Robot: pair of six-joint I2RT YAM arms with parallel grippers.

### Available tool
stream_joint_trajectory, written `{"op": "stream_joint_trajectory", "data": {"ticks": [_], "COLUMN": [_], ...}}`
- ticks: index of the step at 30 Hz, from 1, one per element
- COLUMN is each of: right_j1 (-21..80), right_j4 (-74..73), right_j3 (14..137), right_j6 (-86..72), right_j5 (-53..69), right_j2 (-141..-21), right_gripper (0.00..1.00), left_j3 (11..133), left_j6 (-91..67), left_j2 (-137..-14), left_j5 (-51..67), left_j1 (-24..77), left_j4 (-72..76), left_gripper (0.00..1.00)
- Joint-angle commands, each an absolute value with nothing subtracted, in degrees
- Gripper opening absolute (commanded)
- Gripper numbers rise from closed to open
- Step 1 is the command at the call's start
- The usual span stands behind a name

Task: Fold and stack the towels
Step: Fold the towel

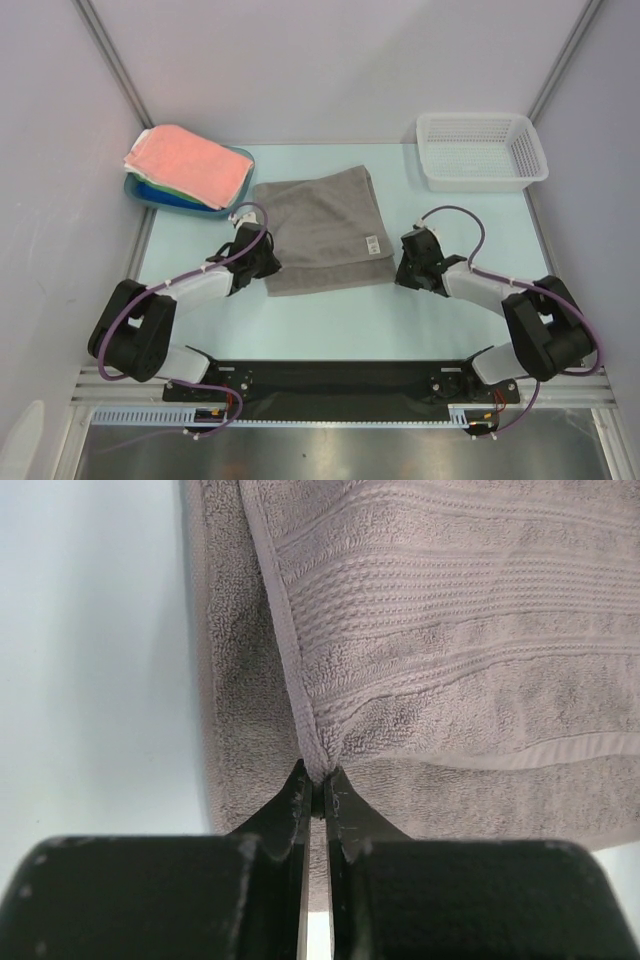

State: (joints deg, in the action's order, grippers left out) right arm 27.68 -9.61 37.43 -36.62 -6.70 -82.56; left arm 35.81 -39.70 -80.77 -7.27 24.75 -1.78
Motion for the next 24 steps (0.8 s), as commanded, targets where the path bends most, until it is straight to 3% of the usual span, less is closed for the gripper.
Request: {"op": "stream_joint_trajectory", "data": {"ticks": [1, 6, 11, 14, 20, 24], "right_j1": [28.47, 29.09, 28.83, 28.39, 24.36, 23.56], "right_j4": [-13.00, -15.99, -17.67, -18.10, -15.12, -12.84], "right_j3": [33.93, 30.42, 31.28, 34.52, 41.12, 45.16], "right_j6": [-38.41, -39.99, -39.90, -38.68, -35.69, -34.46], "right_j5": [-11.16, -13.53, -14.24, -14.06, -9.68, -7.65], "right_j2": [-76.49, -70.49, -68.38, -68.82, -73.38, -79.09], "right_gripper": [0.01, 0.05, 0.28, 0.35, 0.37, 0.37], "left_j3": [35.07, 34.02, 32.87, 32.87, 32.87, 33.13], "left_j6": [-41.04, -41.48, -42.19, -42.45, -42.63, -42.63], "left_j2": [-79.19, -80.15, -81.30, -82.18, -82.09, -80.07], "left_j5": [-6.42, -4.57, -1.85, -0.44, 2.11, 1.32], "left_j1": [25.05, 25.05, 25.05, 25.05, 25.05, 25.05], "left_j4": [-0.26, -0.26, 2.20, 2.81, 3.17, 1.50], "left_gripper": [0.08, 0.10, 0.17, 0.24, 0.45, 0.48]}}
